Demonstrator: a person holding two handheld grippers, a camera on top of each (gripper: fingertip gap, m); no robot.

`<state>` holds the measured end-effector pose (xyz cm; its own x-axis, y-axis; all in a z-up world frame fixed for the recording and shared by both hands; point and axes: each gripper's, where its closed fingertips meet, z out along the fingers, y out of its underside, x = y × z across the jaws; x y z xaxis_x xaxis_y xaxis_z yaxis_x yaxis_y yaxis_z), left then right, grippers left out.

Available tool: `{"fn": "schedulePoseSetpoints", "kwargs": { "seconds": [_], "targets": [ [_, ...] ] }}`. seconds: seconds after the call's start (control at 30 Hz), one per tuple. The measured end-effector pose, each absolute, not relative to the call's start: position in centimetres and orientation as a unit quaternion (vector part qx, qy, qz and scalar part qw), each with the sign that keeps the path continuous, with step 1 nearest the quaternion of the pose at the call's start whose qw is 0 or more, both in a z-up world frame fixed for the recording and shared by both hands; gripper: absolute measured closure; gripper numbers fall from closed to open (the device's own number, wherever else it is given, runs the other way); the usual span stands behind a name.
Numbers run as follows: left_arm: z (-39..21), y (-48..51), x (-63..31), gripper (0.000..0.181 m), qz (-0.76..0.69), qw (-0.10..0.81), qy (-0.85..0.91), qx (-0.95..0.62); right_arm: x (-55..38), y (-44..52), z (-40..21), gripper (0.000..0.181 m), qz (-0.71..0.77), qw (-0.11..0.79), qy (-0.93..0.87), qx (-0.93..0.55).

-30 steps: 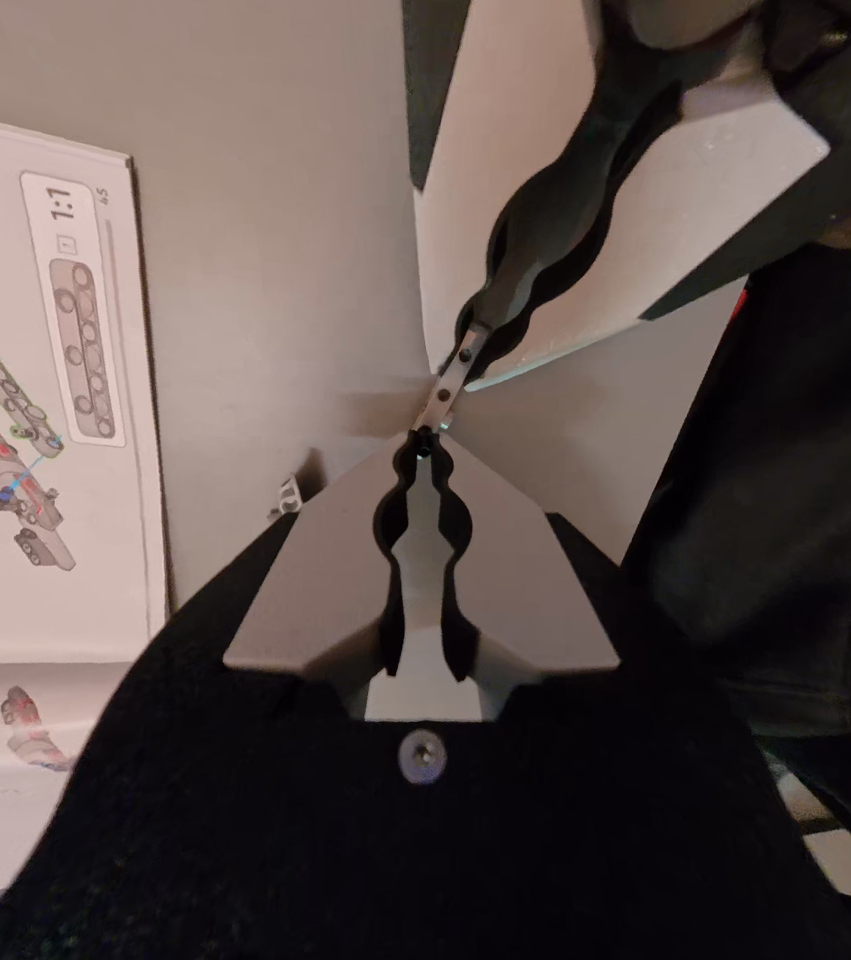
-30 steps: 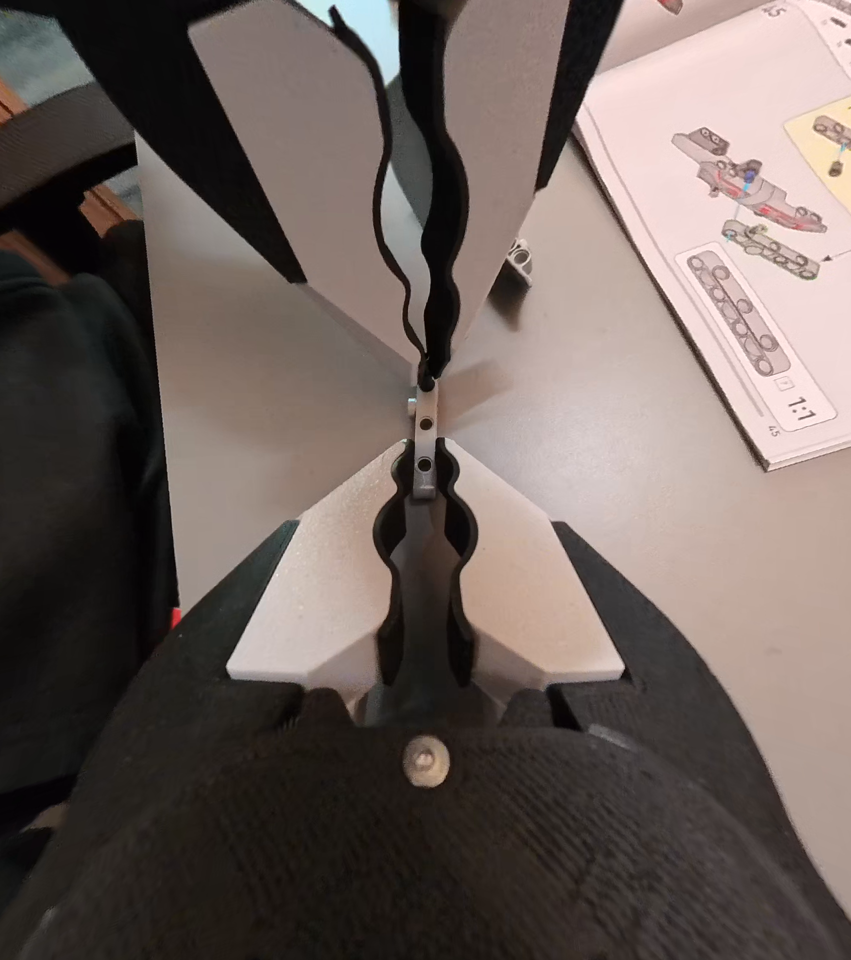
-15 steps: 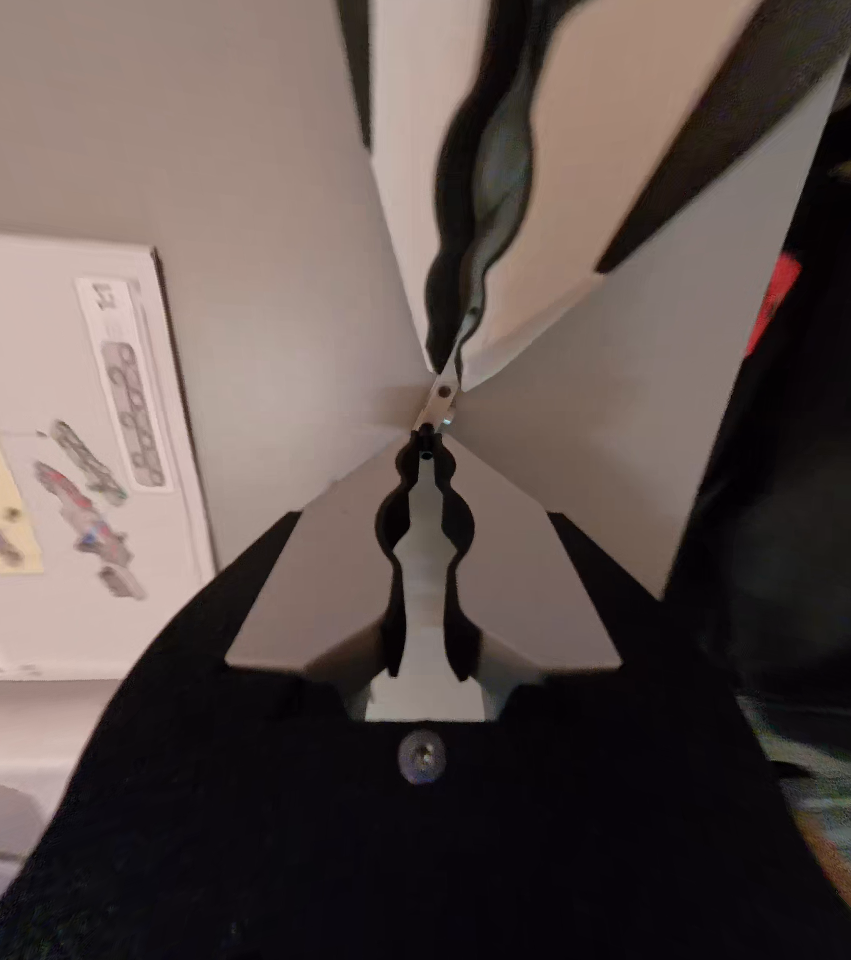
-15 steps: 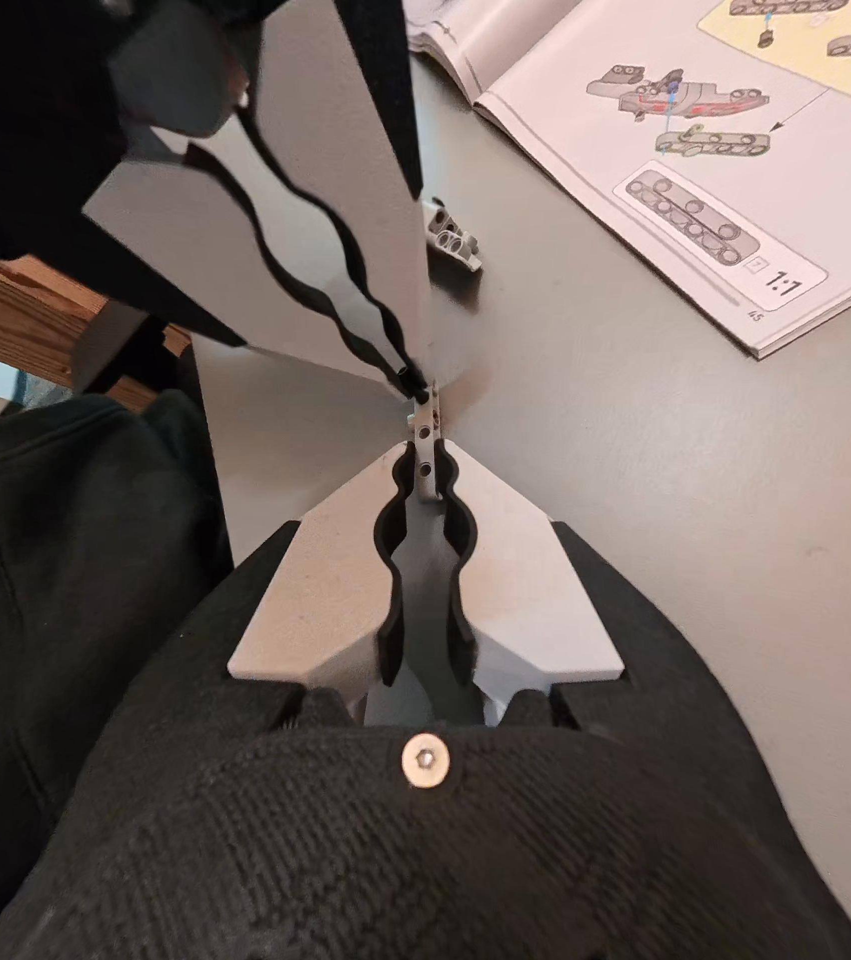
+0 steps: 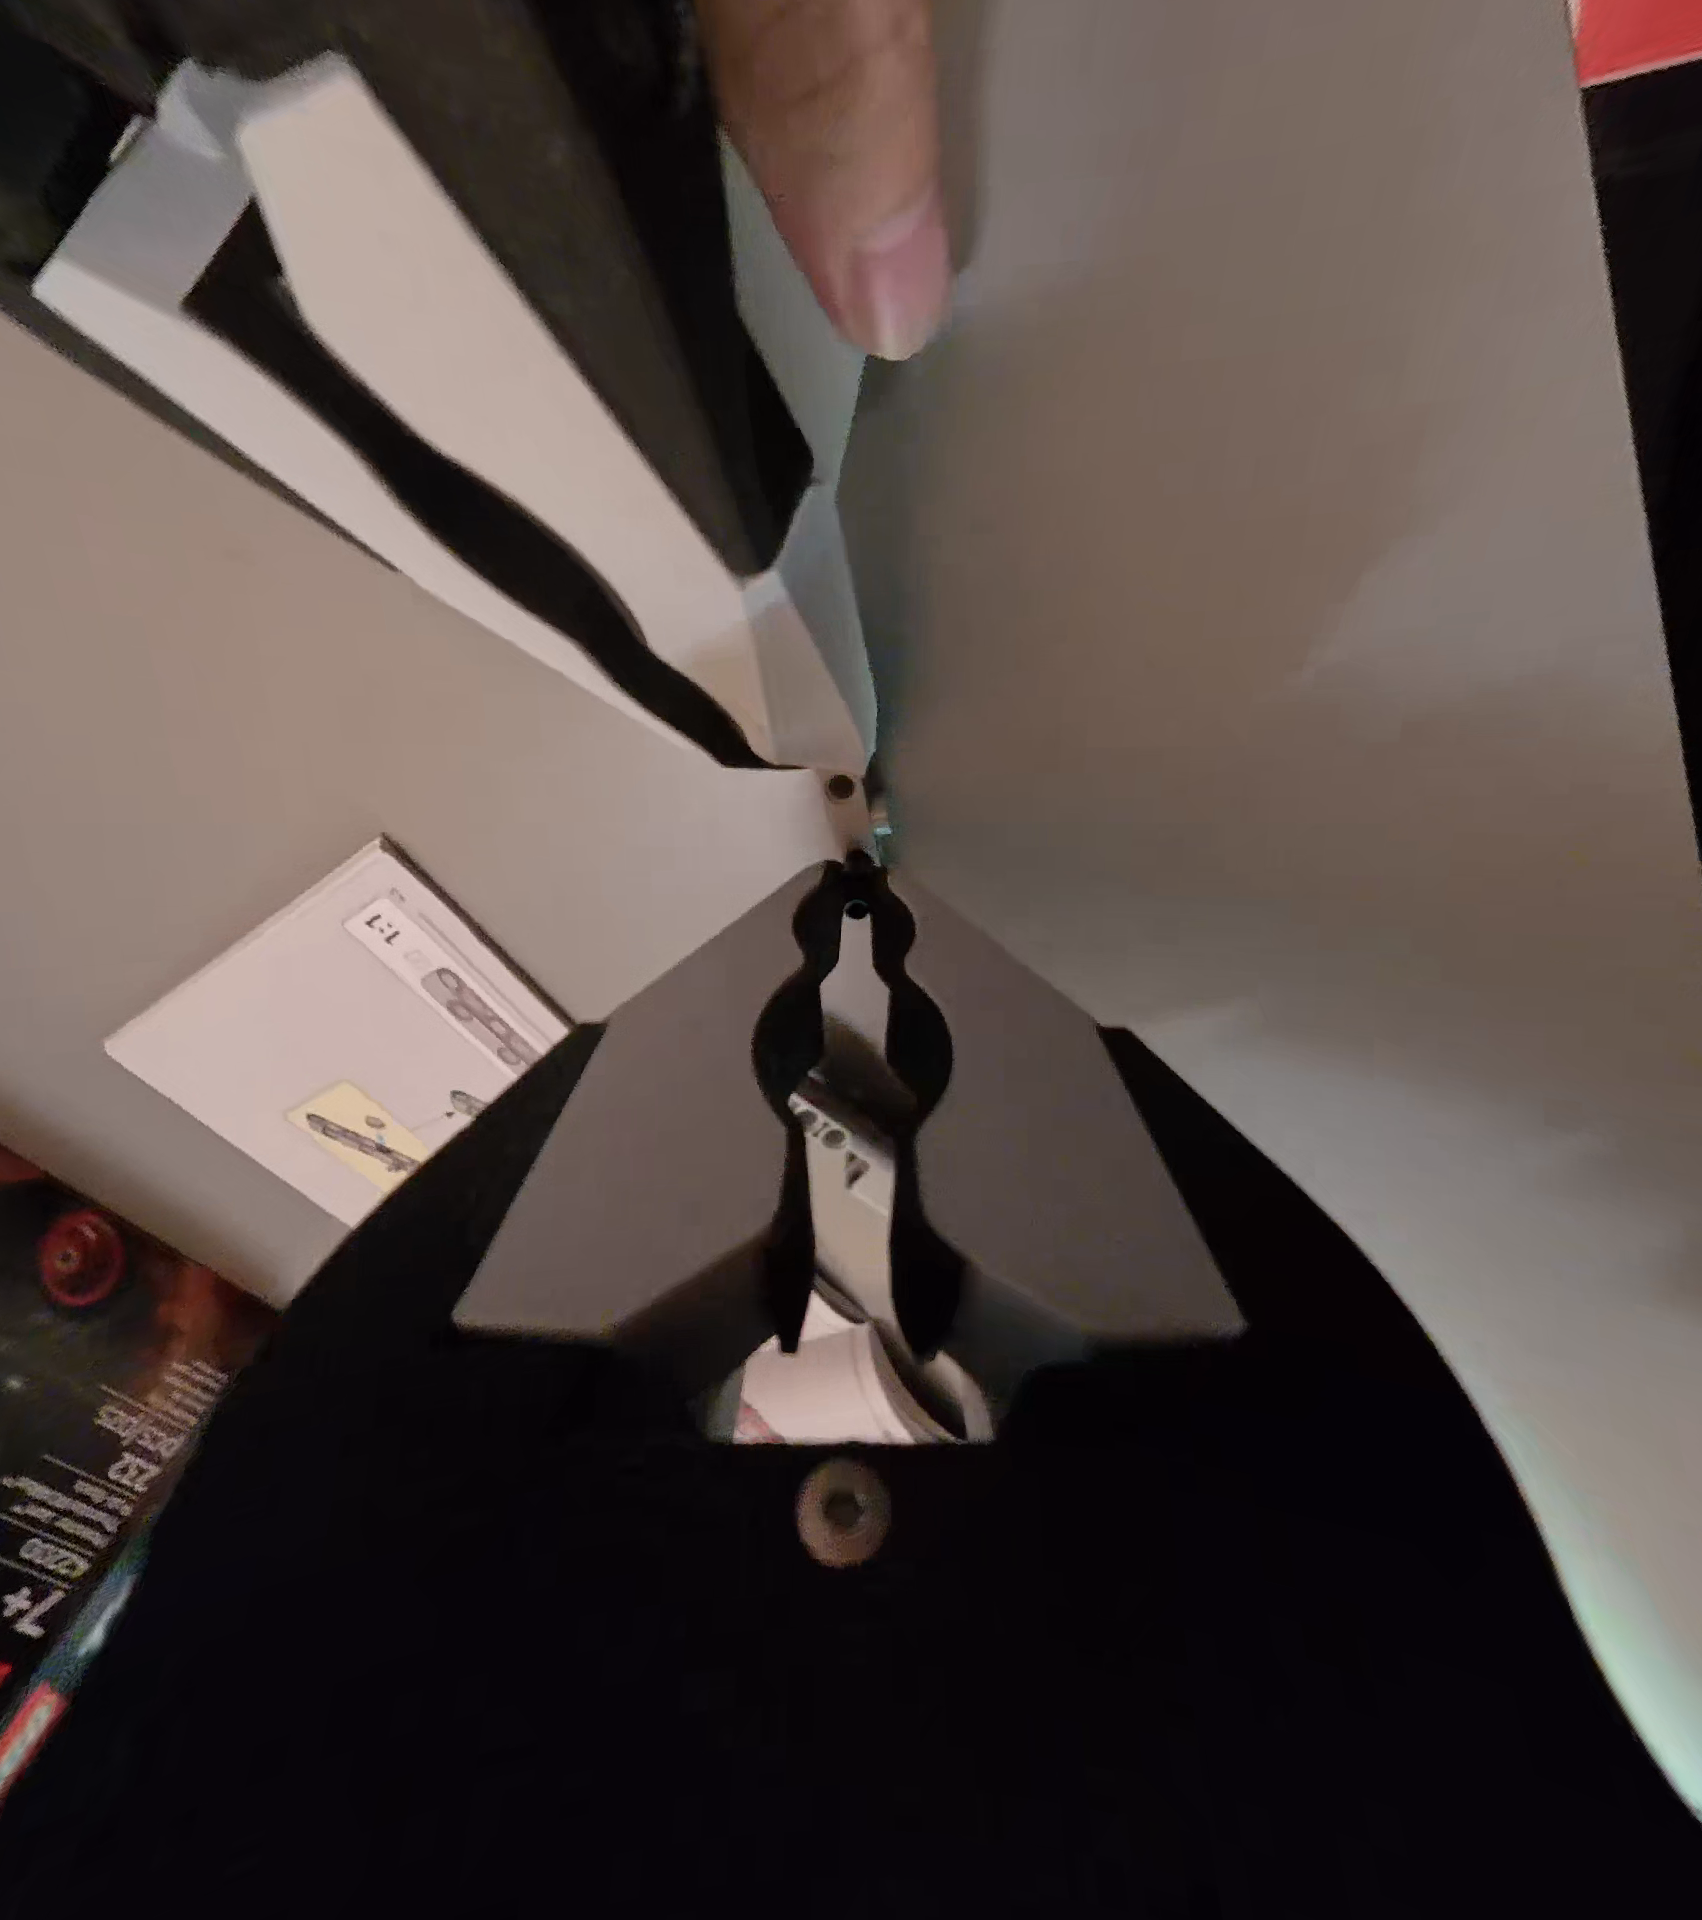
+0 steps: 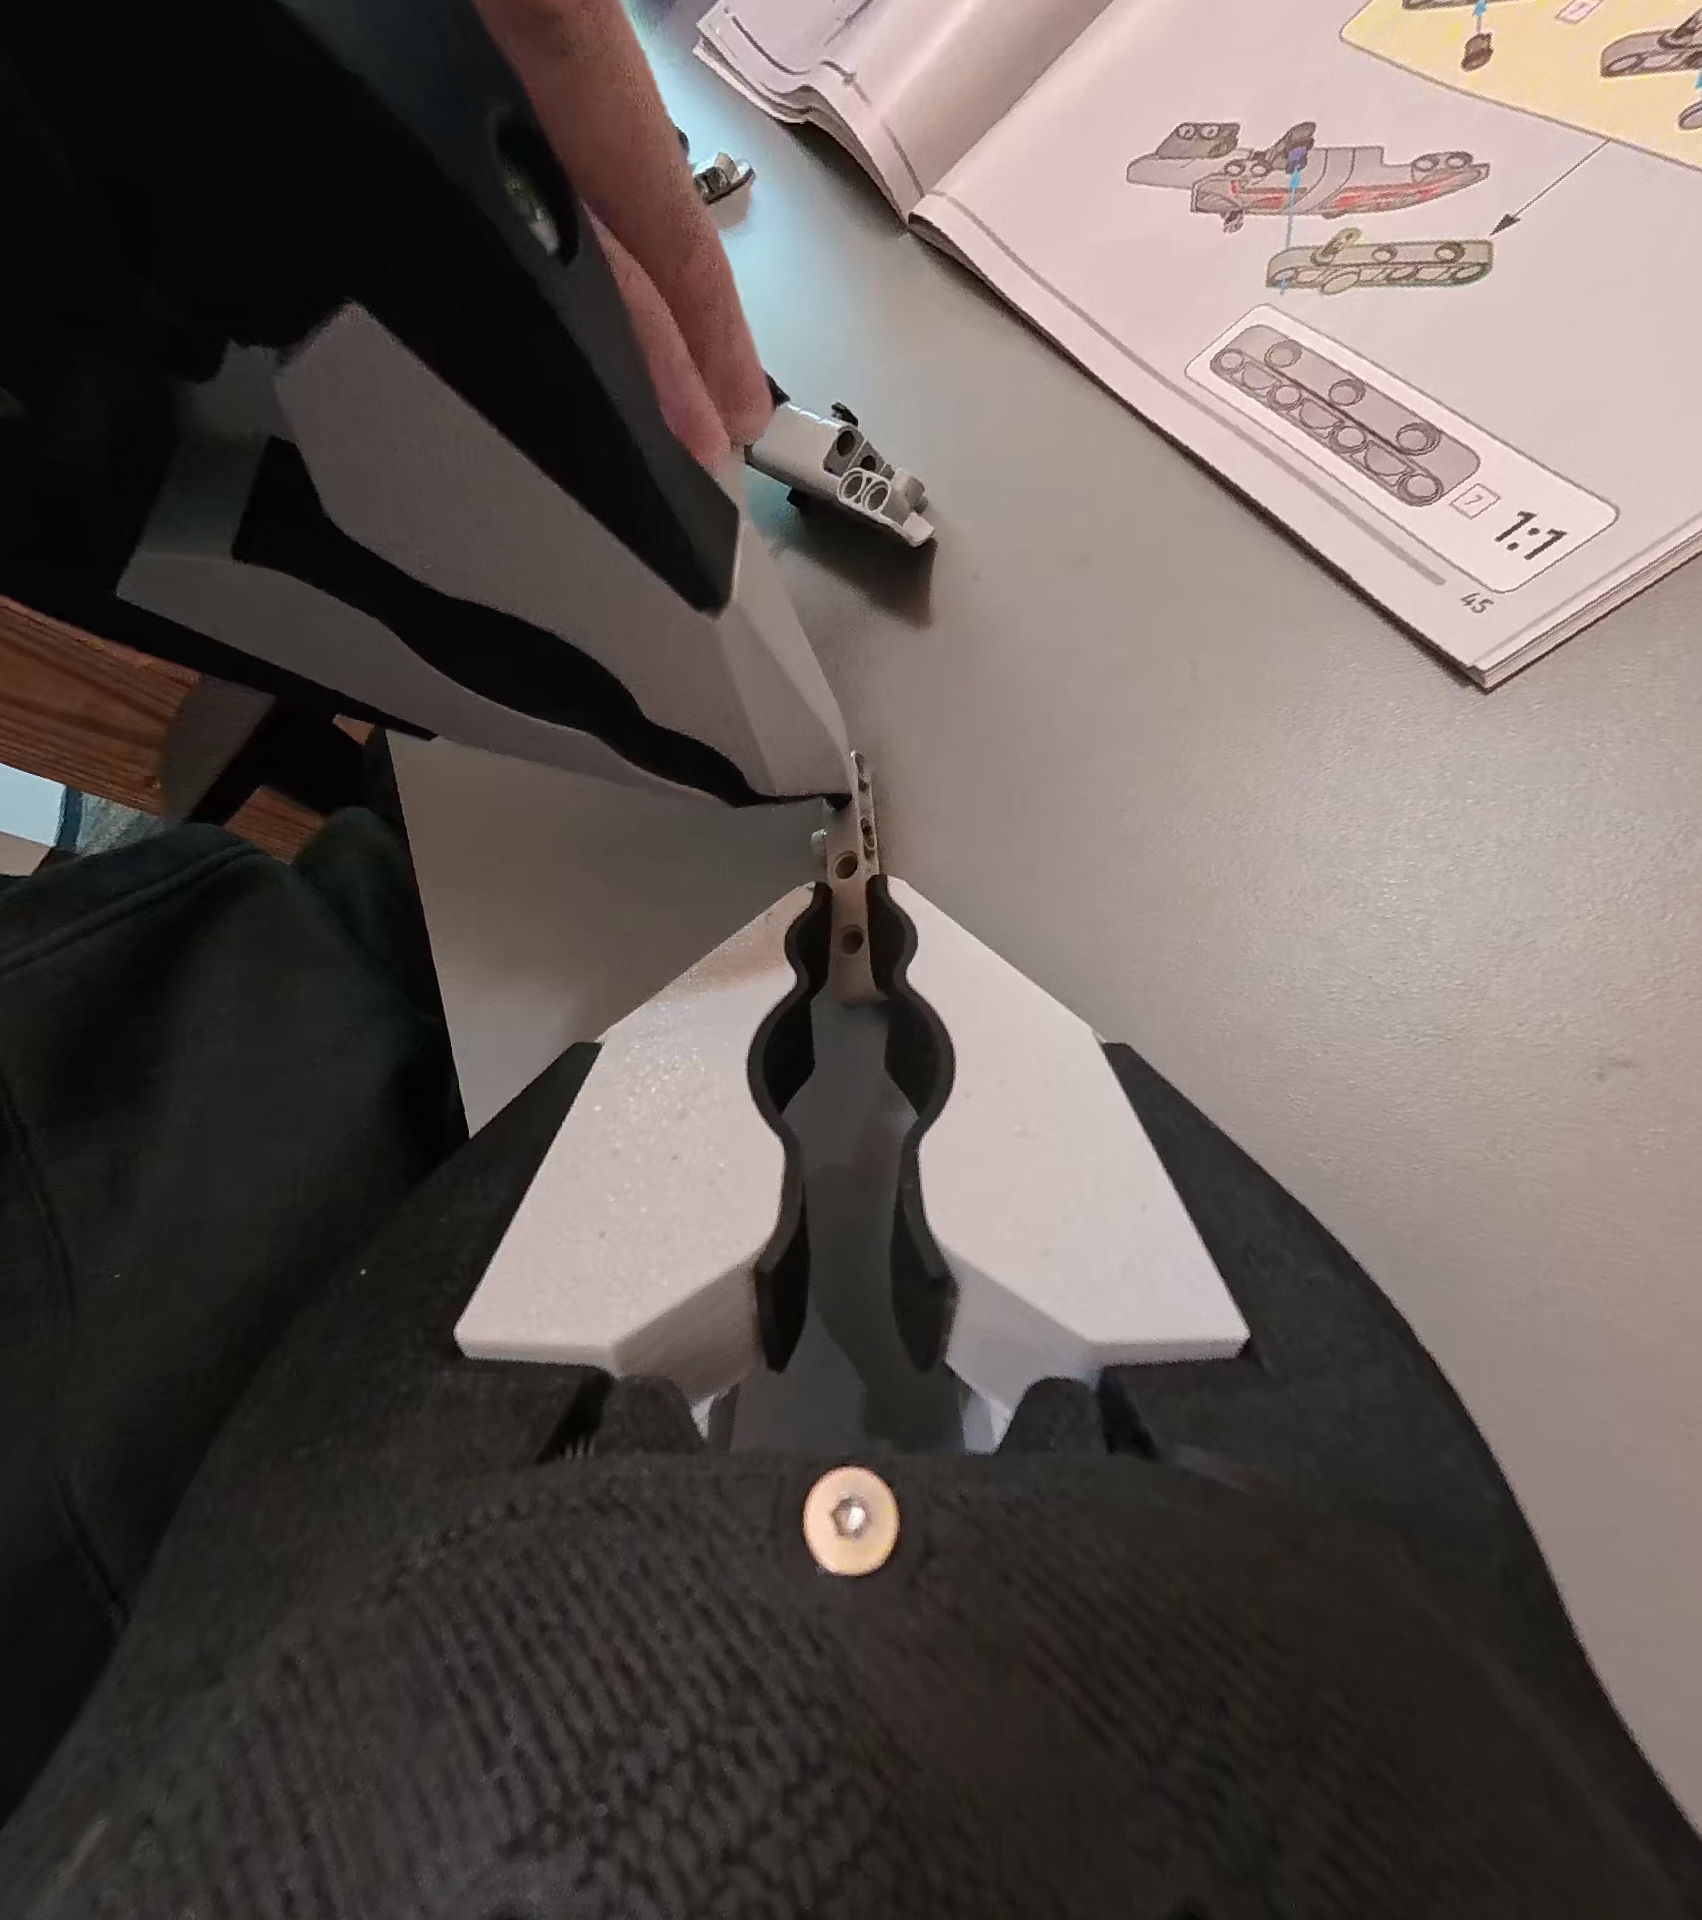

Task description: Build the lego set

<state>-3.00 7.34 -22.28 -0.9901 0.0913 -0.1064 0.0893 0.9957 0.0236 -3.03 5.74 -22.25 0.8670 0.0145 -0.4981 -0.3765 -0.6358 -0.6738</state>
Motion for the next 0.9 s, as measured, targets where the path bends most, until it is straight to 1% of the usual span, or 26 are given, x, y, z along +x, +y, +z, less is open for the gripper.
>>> {"fn": "schedulePoseSetpoints", "kwargs": {
  "seconds": [0.17,0.37,0.6,0.9],
  "targets": [
    [-22.32,7.29,-3.0,0.179,0.001,0.036,0.999,0.04,-3.04,5.74,-22.29,0.175,0.234,0.413,0.102,-0.874],
    [-22.35,7.26,-2.99,0.179,0.022,0.042,0.998,0.048,-3.03,5.74,-22.34,0.175,0.231,0.411,0.099,-0.876],
    [-22.37,7.18,-3.0,0.18,0.008,0.041,0.998,0.037,-3.04,5.73,-22.37,0.175,0.229,0.41,0.097,-0.878],
    [-22.38,7.12,-2.99,0.18,0.043,0.038,0.997,0.053,-3.06,5.71,-22.37,0.175,0.227,0.409,0.094,-0.879]
  ]
}}
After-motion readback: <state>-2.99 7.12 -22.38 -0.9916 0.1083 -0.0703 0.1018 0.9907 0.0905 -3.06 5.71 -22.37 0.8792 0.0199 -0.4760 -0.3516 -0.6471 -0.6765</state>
